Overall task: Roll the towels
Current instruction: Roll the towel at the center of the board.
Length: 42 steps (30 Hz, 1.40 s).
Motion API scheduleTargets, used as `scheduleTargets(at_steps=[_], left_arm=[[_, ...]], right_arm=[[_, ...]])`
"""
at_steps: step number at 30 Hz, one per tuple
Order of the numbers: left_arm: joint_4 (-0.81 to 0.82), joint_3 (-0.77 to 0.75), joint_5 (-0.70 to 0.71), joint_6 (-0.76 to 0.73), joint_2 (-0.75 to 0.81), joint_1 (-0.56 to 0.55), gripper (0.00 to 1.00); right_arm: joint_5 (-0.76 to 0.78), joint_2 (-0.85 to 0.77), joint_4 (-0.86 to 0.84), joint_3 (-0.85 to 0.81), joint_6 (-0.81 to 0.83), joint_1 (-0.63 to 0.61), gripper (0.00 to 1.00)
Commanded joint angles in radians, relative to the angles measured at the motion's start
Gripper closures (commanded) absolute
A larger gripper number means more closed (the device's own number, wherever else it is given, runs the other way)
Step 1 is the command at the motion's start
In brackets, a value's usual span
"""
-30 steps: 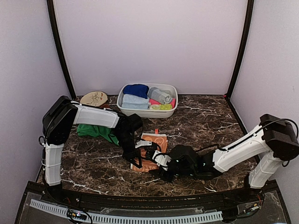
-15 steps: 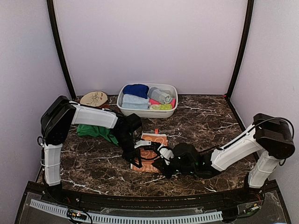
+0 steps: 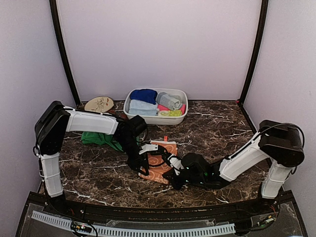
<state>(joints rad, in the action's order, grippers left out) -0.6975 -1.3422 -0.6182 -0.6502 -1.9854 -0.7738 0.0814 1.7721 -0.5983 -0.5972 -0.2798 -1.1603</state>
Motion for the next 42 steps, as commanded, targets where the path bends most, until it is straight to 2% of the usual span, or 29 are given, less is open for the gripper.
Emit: scheduleTargets(at_steps=[1, 9, 15, 25, 42], left_arm=[[0.044, 0.022, 0.081, -0.048, 0.134, 0.008, 0.52], [0.049, 0.120, 0.078, -0.212, 0.264, -0.019, 0.50], [0.107, 0.213, 0.146, -0.269, 0.272, -0.090, 0.51], [0.241, 0.232, 0.237, -0.270, 0.220, -0.108, 0.52], [0.321, 0.305, 0.320, -0.283, 0.171, -0.108, 0.54]], right_arm=[[-0.031, 0.042, 0.034, -0.022, -0.030, 0.018, 0.99], [-0.144, 0.047, 0.055, -0.019, -0.099, 0.074, 1.00], [-0.245, 0.070, 0.068, -0.030, -0.161, 0.120, 1.00], [-0.323, 0.090, 0.119, -0.071, -0.194, 0.150, 1.00], [-0.403, 0.072, 0.116, -0.074, -0.231, 0.189, 1.00]])
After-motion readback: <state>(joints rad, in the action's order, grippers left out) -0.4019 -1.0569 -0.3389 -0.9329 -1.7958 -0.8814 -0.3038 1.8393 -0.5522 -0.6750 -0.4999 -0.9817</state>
